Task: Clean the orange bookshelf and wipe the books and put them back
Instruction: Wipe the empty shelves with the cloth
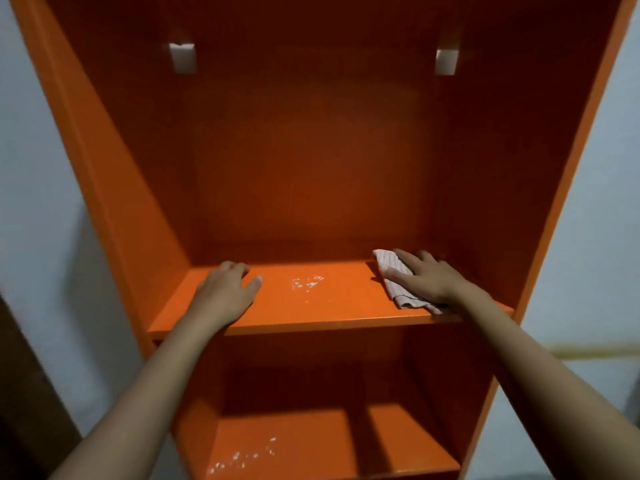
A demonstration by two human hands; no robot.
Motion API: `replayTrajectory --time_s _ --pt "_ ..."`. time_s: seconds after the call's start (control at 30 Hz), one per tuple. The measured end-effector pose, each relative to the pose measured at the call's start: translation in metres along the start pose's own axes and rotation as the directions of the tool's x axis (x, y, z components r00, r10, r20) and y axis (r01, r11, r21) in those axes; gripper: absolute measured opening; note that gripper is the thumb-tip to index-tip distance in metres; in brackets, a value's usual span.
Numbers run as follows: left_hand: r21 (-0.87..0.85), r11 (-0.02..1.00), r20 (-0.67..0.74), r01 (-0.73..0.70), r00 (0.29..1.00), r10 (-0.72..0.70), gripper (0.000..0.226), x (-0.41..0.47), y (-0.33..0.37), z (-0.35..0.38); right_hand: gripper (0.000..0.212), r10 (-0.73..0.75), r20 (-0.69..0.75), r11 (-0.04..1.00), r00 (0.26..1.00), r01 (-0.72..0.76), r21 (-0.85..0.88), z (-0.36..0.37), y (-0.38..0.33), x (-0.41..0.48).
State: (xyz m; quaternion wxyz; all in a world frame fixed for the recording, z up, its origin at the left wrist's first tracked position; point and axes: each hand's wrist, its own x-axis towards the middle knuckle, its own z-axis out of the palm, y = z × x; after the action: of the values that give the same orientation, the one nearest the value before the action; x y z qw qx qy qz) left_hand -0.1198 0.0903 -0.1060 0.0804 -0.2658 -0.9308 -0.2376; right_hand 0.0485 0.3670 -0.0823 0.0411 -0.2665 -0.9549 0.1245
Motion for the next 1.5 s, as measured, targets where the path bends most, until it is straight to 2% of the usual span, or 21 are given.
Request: replayTrajectory --time_s 0.13,0.3,0.4,0.53,0.67,0.8,0.87,0.93,1.03,1.13,1.2,1.23,1.3,1.37,1.5 --pt "0.087 0.996 0.055 0.014 0.998 -0.018 0.052 -0.009 -0.006 -0.004 0.076 -0.129 0.058 0.992 0.99 0.13 -0.006 0.008 -0.028 0.034" --pt "0.098 0.994 0.066 0.052 0.996 -0.059 0.054 -0.016 -0.004 -0.008 0.067 -0.298 0.141 0.95 0.944 0.278 0.143 0.012 -0.06 0.06" --pt "0.082 0.994 0.019 0.076 0.997 -0.078 0.053 -0.021 -0.002 -0.008 0.068 -0.359 0.188 0.922 0.914 0.317 0.221 0.016 -0.074 0.072" --pt "0.079 0.992 -0.066 0.095 0.994 -0.09 0.05 -0.033 -0.001 -0.006 0.065 -0.398 0.212 0.908 0.893 0.351 0.227 0.022 -0.085 0.079" --pt "0.111 0.991 -0.054 0.074 0.996 -0.068 0.05 -0.042 -0.004 -0.006 0.051 -0.452 0.209 0.881 0.867 0.398 0.255 0.023 -0.093 0.065" --pt "0.122 0.992 -0.051 0.041 0.998 -0.035 0.048 -0.049 -0.005 -0.009 0.052 -0.562 0.171 0.825 0.809 0.534 0.183 0.028 -0.106 0.045" --pt "0.082 0.996 -0.161 0.022 0.987 -0.008 0.042 -0.054 -0.006 -0.008 0.053 -0.583 0.164 0.809 0.796 0.551 0.203 0.033 -0.11 0.032" --pt "-0.029 0.999 -0.349 -0.045 0.937 0.032 0.034 -0.063 -0.007 -0.005 0.052 -0.598 0.131 0.791 0.791 0.557 0.252 0.036 -0.114 0.015" --pt "-0.14 0.961 -0.577 -0.238 0.808 0.116 0.029 -0.079 -0.008 -0.008 0.049 -0.613 0.096 0.776 0.784 0.575 0.26 0.039 -0.12 -0.012" --pt "-0.08 0.917 -0.737 -0.392 0.642 0.21 0.031 -0.086 -0.007 -0.026 0.048 -0.641 0.036 0.757 0.766 0.624 0.195 0.044 -0.127 -0.04" --pt "-0.009 0.897 -0.815 -0.441 0.523 0.249 0.035 -0.087 -0.006 -0.04 0.043 -0.654 -0.033 0.741 0.756 0.648 0.178 0.046 -0.13 -0.059" --pt "0.003 0.899 -0.84 -0.438 0.486 0.24 0.039 -0.086 -0.008 -0.047 0.037 -0.661 -0.044 0.722 0.749 0.651 0.232 0.046 -0.13 -0.067" --pt "-0.034 0.905 -0.871 -0.423 0.457 0.181 0.048 -0.083 -0.015 -0.058 0.019 -0.658 -0.027 0.657 0.753 0.591 0.468 0.044 -0.13 -0.082" --pt "-0.112 0.904 -0.875 -0.413 0.472 0.108 0.054 -0.079 -0.026 -0.064 0.015 -0.637 -0.063 0.576 0.769 0.528 0.625 0.038 -0.127 -0.086" --pt "-0.252 0.905 -0.697 -0.344 0.713 0.076 0.057 -0.076 -0.051 -0.064 0.026 -0.557 -0.253 0.499 0.791 0.562 0.66 0.016 -0.12 -0.072"
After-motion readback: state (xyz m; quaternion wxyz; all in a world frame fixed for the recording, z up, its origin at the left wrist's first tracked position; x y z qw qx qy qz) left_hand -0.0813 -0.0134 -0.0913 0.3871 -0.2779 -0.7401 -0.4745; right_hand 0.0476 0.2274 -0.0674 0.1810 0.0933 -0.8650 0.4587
